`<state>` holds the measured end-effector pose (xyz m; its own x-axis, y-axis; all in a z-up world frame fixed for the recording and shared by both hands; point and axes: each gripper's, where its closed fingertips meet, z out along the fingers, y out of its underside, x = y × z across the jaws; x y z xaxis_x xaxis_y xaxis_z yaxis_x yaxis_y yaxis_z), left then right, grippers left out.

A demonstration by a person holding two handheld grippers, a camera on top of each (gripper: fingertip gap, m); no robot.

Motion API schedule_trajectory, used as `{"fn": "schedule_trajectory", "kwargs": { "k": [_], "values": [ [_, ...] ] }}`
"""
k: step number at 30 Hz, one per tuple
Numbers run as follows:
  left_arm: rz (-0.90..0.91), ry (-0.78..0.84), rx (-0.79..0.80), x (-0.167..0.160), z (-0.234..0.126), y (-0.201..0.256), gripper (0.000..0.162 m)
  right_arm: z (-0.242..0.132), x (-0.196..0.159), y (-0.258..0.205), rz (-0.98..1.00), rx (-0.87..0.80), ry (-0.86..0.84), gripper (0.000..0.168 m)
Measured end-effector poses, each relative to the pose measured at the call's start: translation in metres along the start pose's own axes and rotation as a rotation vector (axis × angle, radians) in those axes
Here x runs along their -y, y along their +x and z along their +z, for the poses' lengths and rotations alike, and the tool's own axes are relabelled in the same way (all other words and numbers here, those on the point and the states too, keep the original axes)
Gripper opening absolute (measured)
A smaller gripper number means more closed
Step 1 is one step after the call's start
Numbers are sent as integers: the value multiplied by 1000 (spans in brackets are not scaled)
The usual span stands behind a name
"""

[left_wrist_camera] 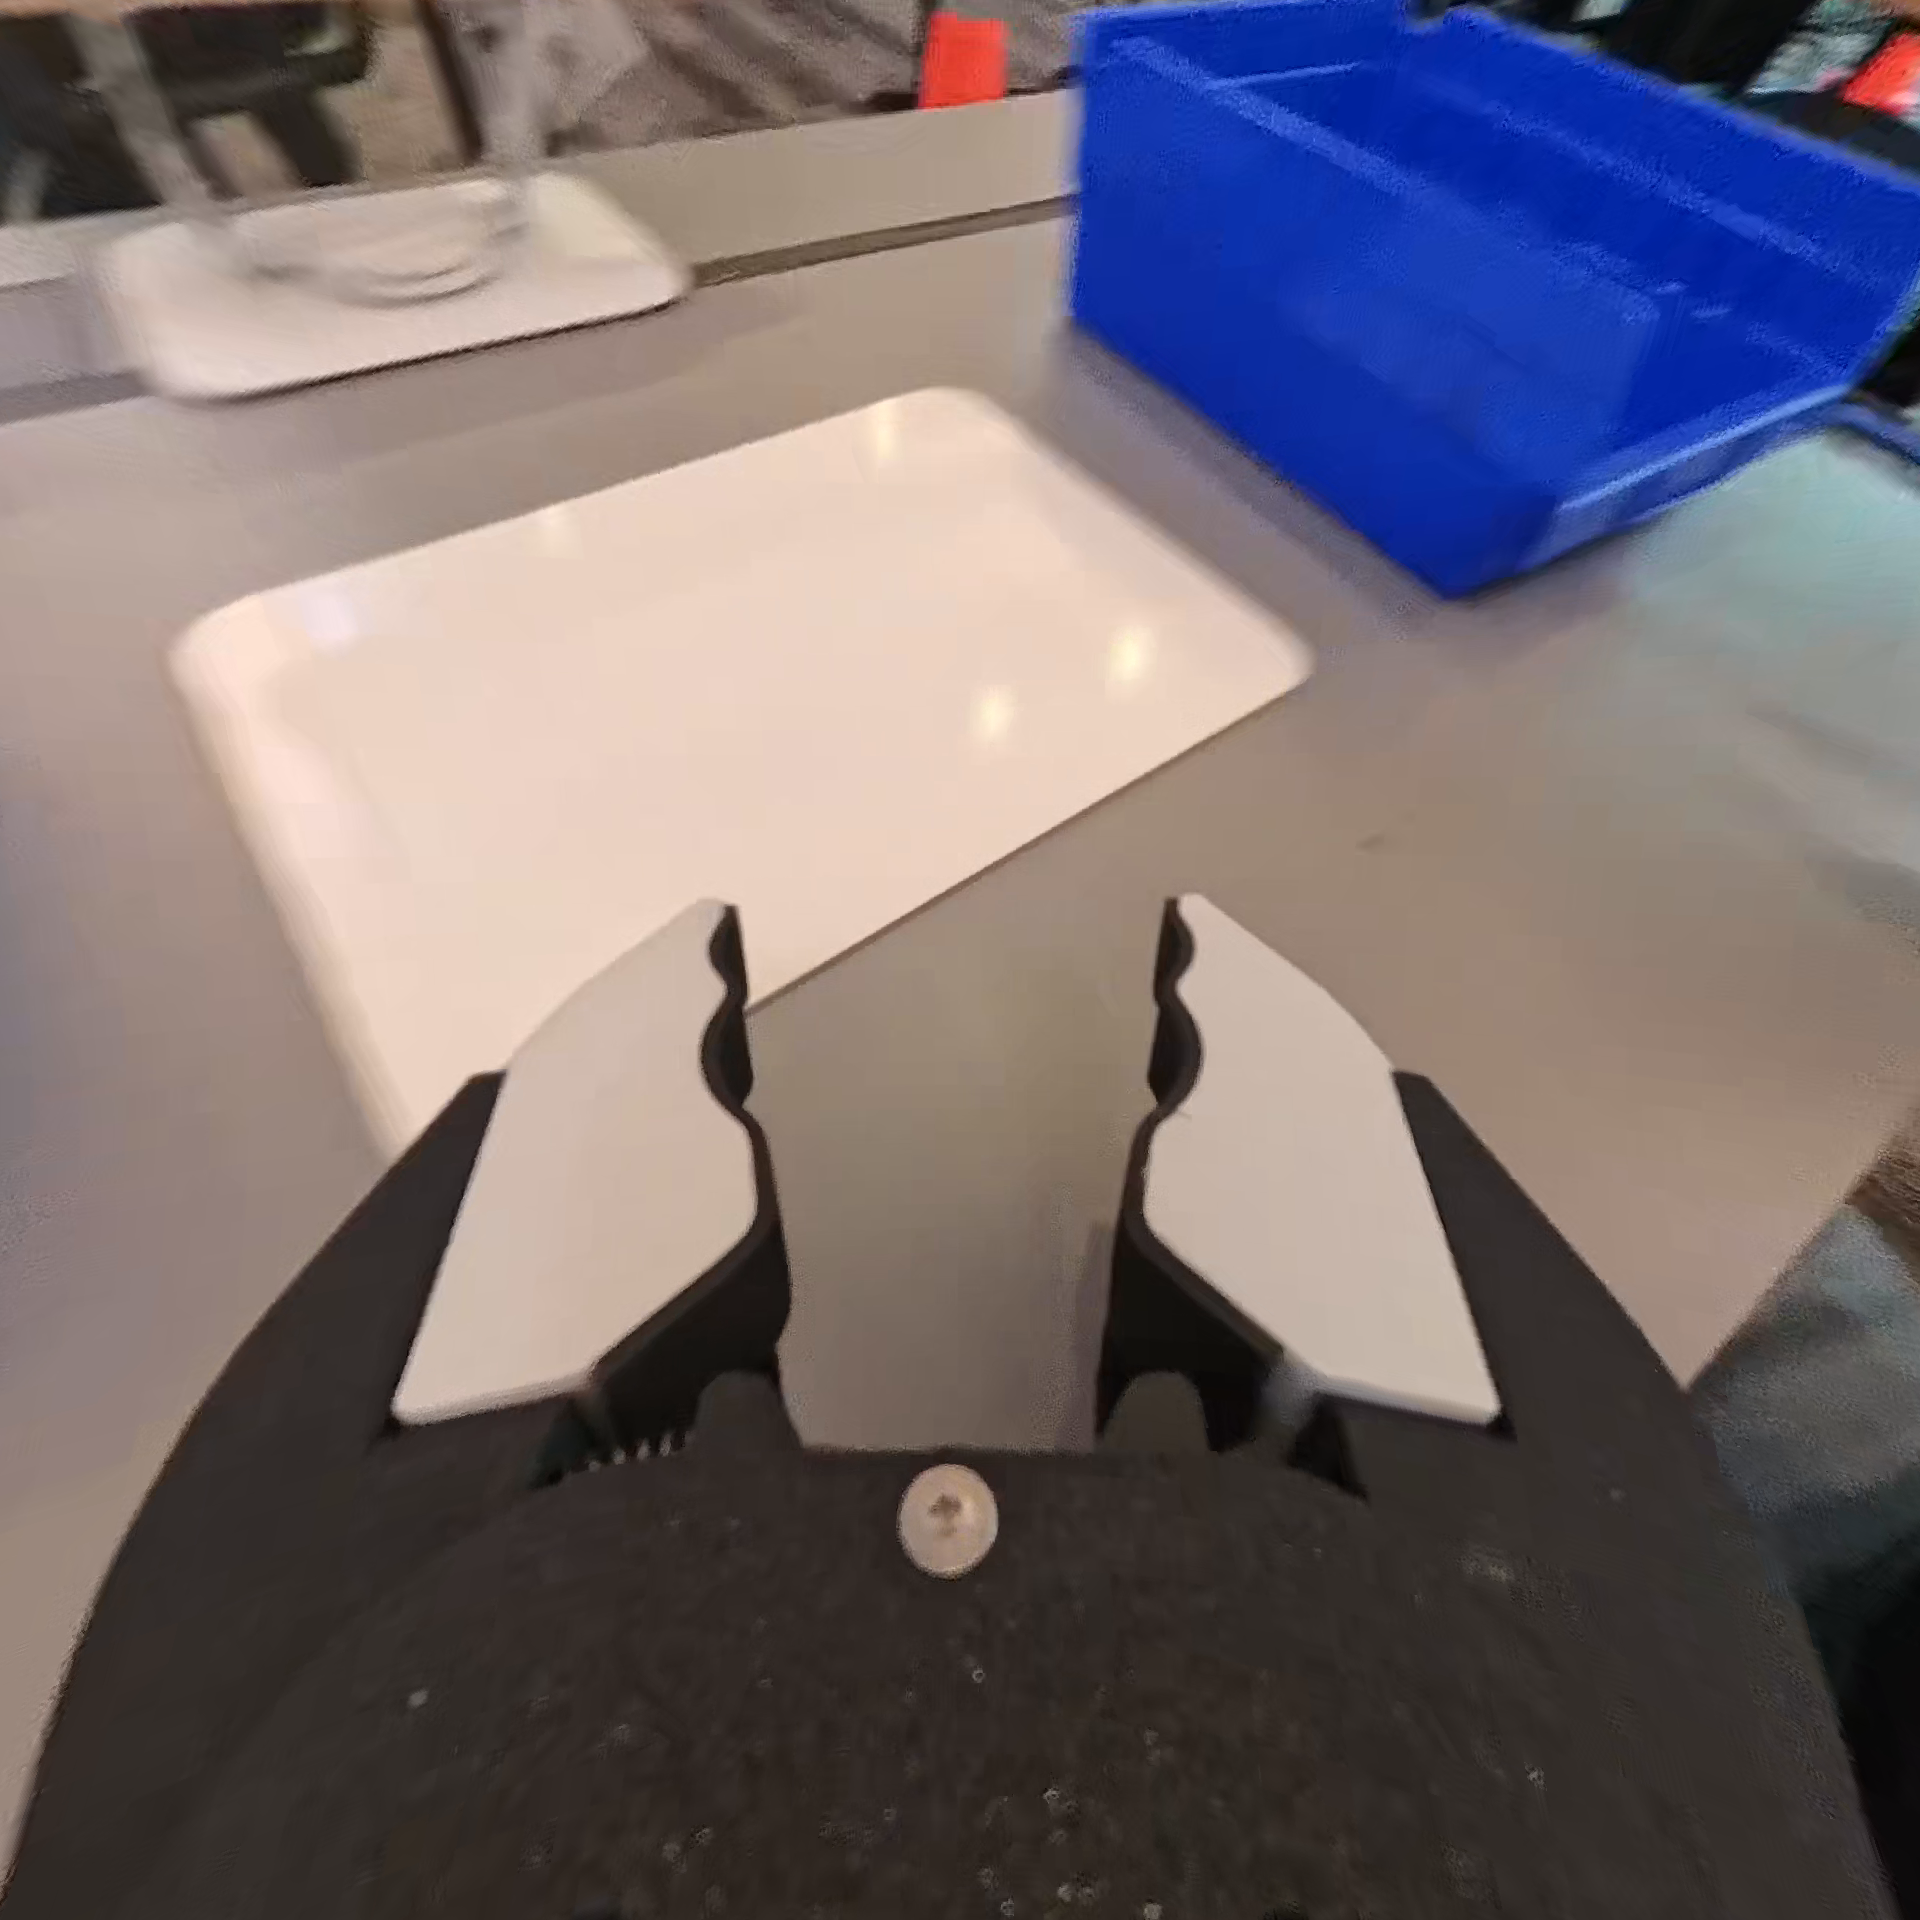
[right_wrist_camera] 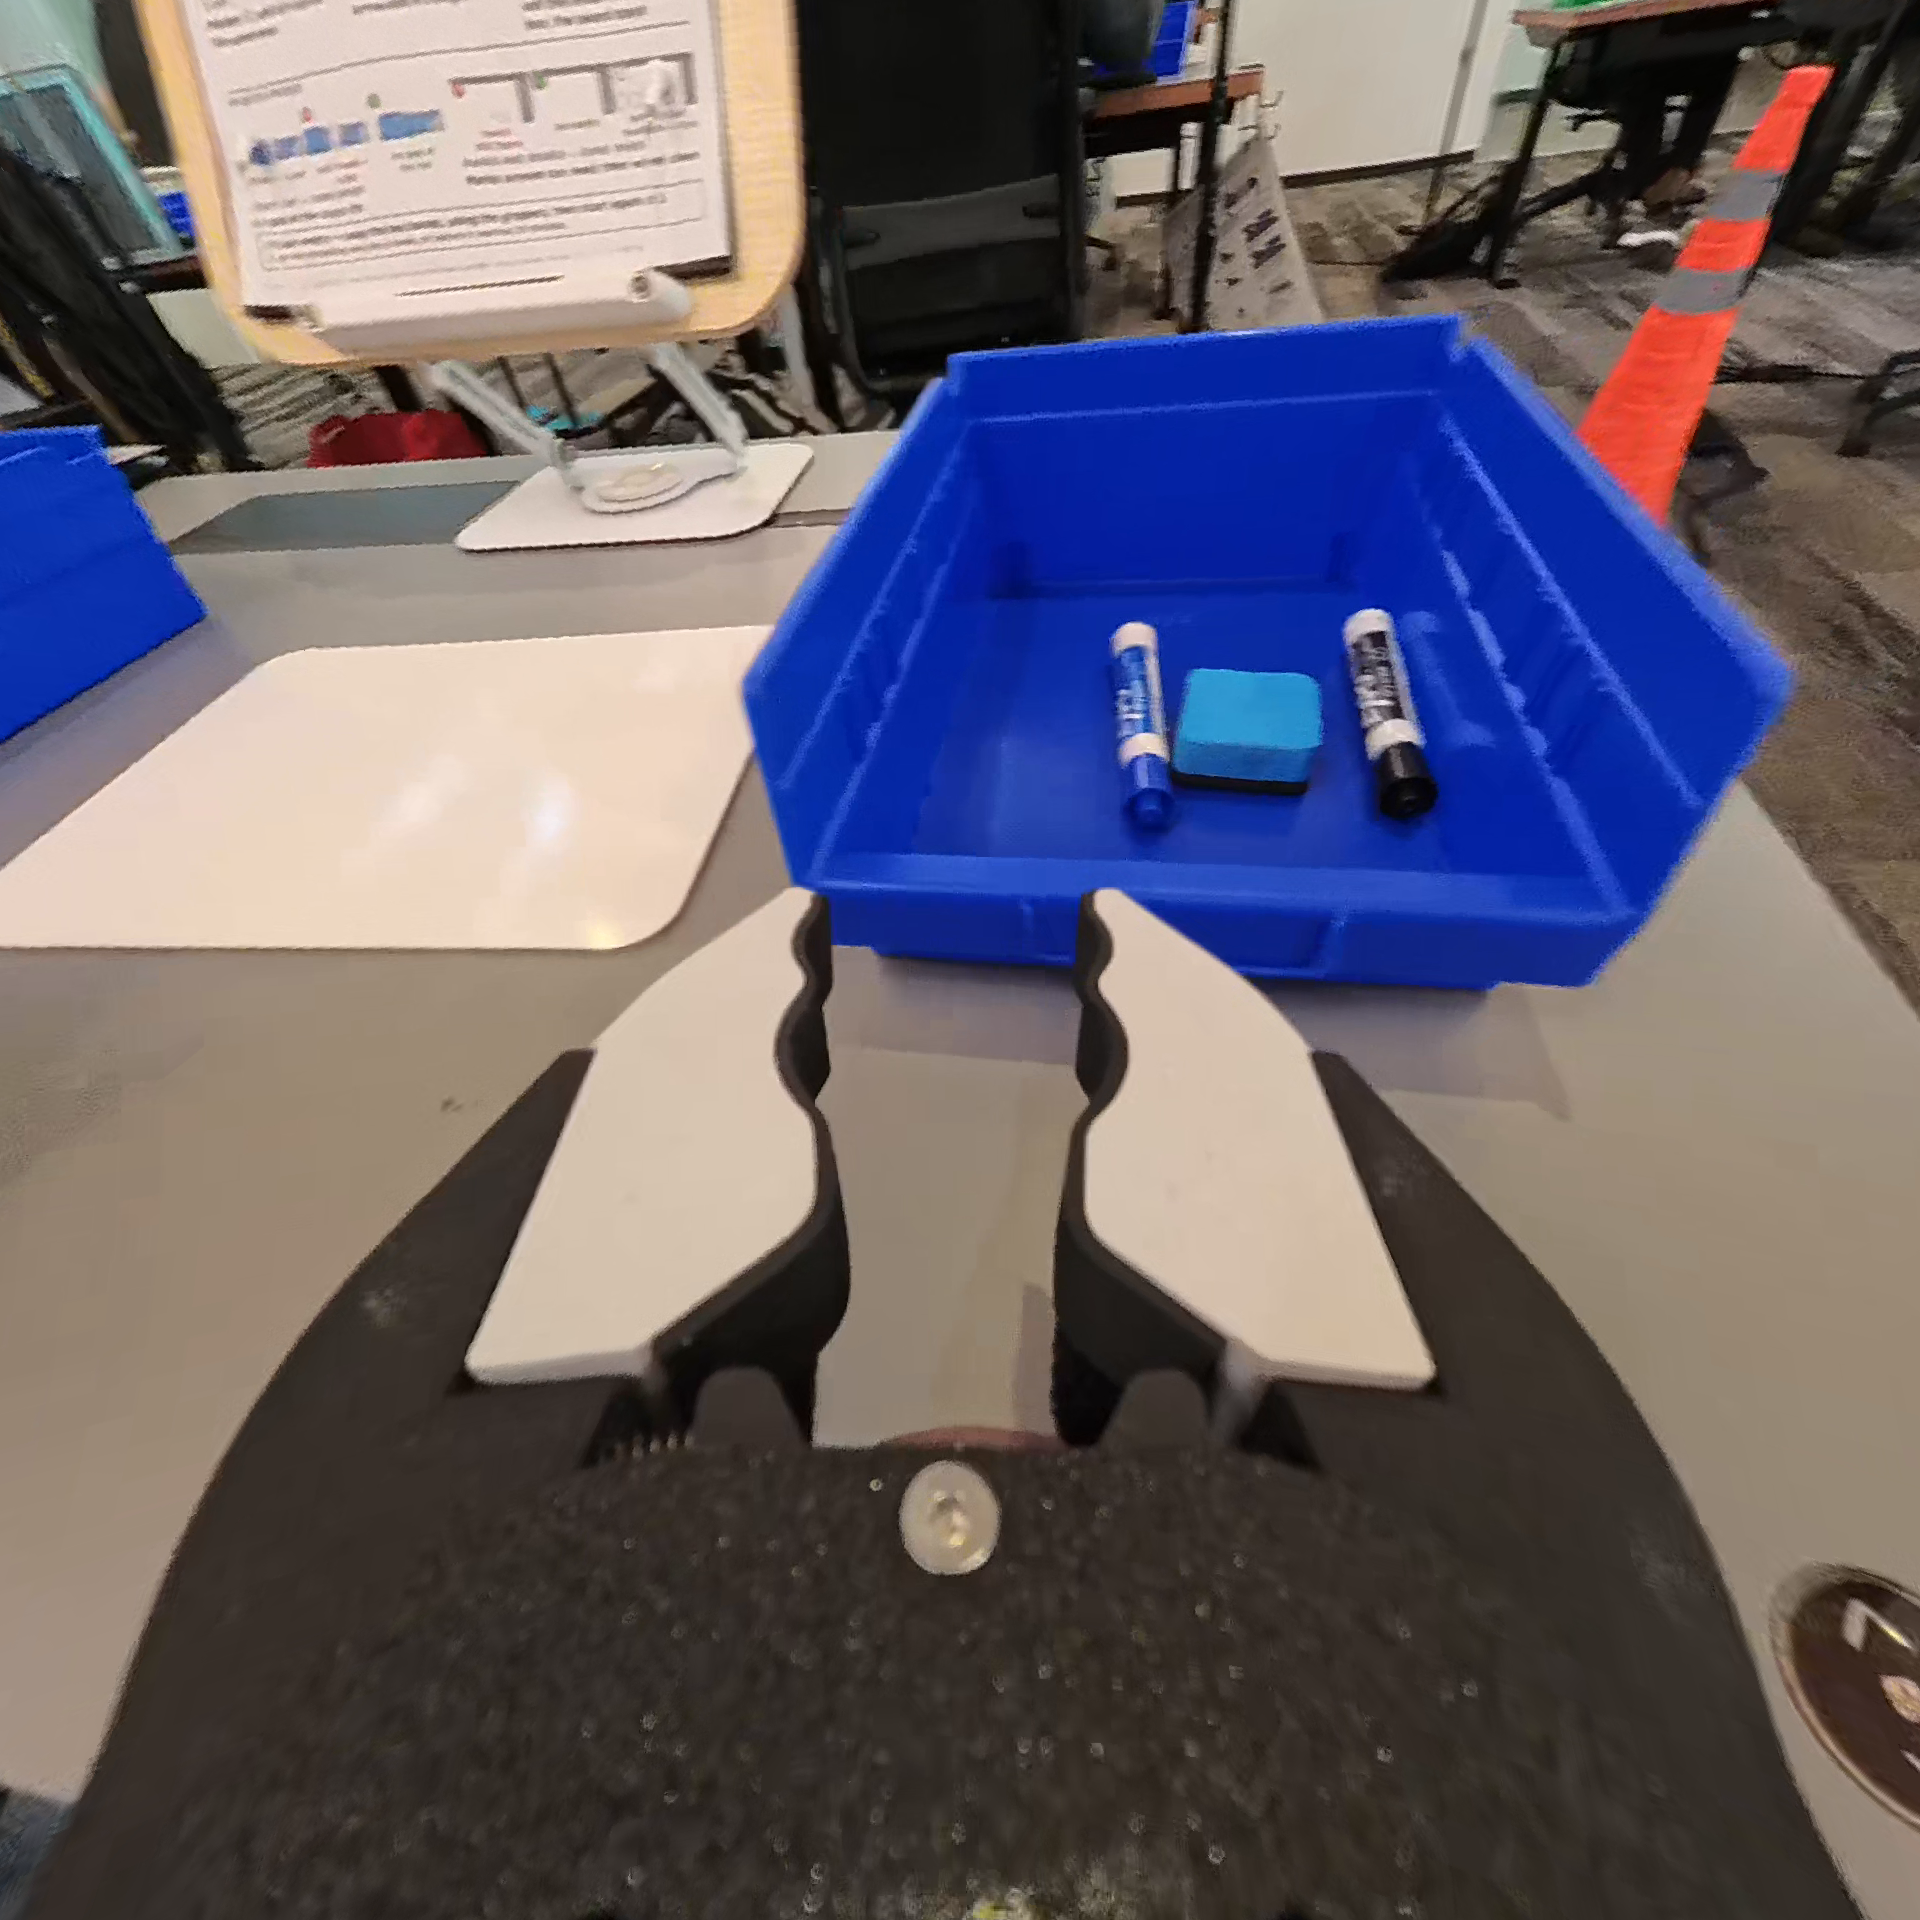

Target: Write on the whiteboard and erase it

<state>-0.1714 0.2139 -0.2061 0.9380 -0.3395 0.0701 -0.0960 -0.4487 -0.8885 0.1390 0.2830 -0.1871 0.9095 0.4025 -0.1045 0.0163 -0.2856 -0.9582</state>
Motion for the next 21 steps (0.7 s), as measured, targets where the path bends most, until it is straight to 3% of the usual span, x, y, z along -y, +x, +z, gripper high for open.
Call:
{"fn": "schedule_trajectory", "kwargs": {
  "k": [6,8,11,13,15,21],
  "values": [
    [218,-13,-123,55,125,145,79,-13,6,43,42,-129,33,46],
    [194,-49,-140,67,164,173,80,-20,7,57,37,-182,39,46],
    [111,-62,-114,85,202,183,65,-25,2,76,48,-257,26,51],
    [85,-88,-110,88,215,181,41,-24,-4,82,81,-268,5,53],
    [63,-111,-73,88,218,173,28,-23,-7,83,104,-263,-6,56],
    [41,-112,63,84,203,140,10,-12,-10,73,107,-291,-31,55]
  ]
}}
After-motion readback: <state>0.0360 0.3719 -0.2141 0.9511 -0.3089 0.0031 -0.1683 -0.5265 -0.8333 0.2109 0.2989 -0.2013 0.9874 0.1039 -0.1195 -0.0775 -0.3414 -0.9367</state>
